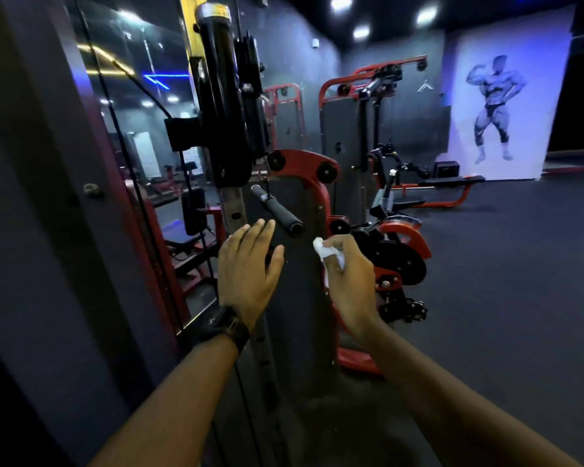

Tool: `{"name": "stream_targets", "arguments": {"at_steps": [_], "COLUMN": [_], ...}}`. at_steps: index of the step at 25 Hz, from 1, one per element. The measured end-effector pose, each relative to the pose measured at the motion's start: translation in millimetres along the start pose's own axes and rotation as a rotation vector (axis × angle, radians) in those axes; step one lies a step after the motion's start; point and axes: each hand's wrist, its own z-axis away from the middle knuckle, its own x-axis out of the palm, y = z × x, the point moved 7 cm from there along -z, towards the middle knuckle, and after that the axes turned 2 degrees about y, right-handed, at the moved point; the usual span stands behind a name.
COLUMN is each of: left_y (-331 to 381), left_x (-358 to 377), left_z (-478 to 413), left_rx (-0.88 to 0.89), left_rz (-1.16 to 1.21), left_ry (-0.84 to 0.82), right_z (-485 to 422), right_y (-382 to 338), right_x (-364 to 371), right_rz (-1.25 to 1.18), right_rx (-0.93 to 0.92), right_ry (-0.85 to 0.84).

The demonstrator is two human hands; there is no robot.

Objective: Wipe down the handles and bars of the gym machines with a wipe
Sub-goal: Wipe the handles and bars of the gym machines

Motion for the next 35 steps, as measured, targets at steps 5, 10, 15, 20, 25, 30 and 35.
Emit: {"name": "stream_targets", "arguments": {"at_steps": [5, 10, 15, 20, 25, 30, 35], "left_y": [9, 24, 44, 63, 82, 87, 77], "left_x": [20, 30, 51, 59, 75, 86, 93], "left_z": [-21, -36, -20, -10, -3, -2, -5], "left_rx": [-0.067, -0.063, -0.12, -0.238, -0.421, -0.439, -0.461], "left_rz": [-0.032, -0.182, -0.362, -0.471, -0.601, -0.683, -0.708], "left_ry": [0.106, 0.189, 0.201, 0.314, 0.338, 0.405, 0.465], "right_z": [-57, -107, -114, -93, -138, -124, -140], "right_y": [31, 25, 38, 48, 81, 71, 78], "right_x": [9, 23, 57, 80, 117, 108, 132], "right_rz": [-0.022, -0.287, -0.561, -0.684, -0.609, -0.648, -0.693], "right_rx": [-0.006, -0.225, -0.407, -0.661, -0.593, -1.037, -0.669], "right_ry": [-0.015, -0.038, -0.224, -0.623, -0.759, -0.775, -0.732]}}
